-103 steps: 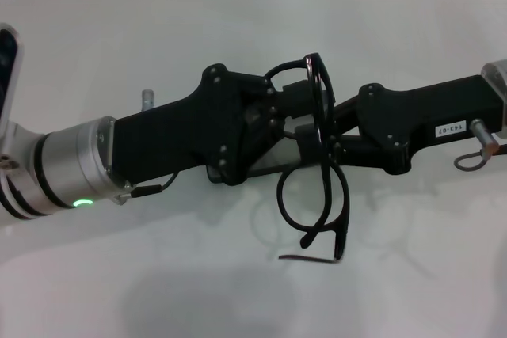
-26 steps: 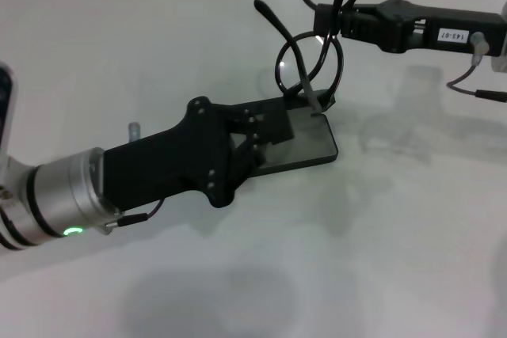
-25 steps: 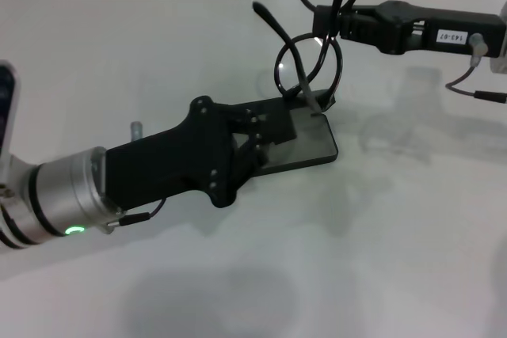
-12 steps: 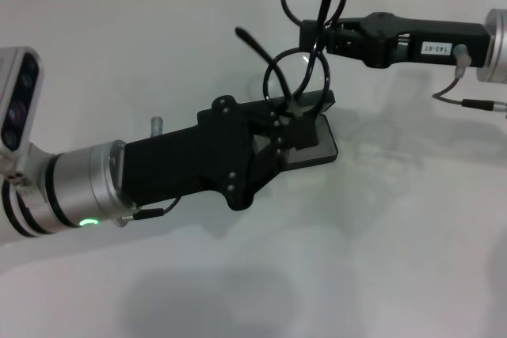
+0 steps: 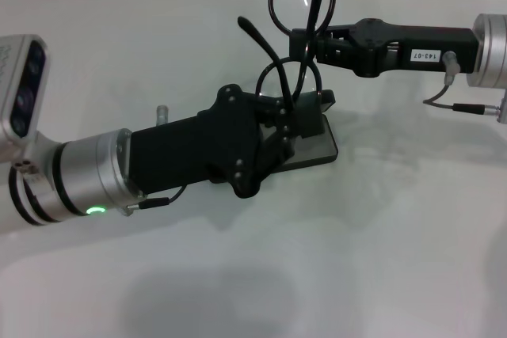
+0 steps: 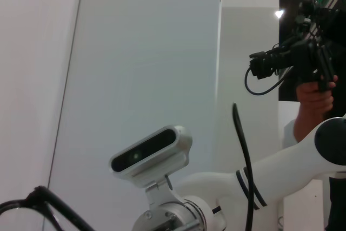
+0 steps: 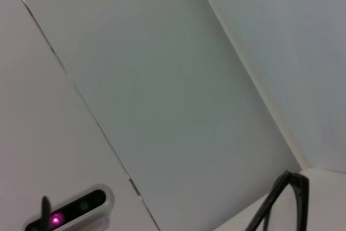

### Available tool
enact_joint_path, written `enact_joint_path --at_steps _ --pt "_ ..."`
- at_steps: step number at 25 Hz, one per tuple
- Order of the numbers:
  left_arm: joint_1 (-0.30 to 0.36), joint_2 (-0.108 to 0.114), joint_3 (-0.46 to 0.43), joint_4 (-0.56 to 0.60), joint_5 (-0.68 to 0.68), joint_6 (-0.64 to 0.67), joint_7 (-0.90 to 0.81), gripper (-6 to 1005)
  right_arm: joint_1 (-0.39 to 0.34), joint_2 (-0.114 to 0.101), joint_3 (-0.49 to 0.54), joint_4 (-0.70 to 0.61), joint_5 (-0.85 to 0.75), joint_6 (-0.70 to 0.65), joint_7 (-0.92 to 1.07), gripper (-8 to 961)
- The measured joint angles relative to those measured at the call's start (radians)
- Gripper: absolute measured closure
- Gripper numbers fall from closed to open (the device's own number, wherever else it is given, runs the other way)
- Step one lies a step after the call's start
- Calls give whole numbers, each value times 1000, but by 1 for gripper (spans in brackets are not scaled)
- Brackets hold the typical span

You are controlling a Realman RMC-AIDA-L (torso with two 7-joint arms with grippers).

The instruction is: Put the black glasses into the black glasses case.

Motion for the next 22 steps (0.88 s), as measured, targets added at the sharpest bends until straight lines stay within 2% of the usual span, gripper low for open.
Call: enact_joint_path --at_steps 22 --pt "-39 -2 5 0 -1 -50 -18 989 20 1 -26 -1 10 -48 -95 826"
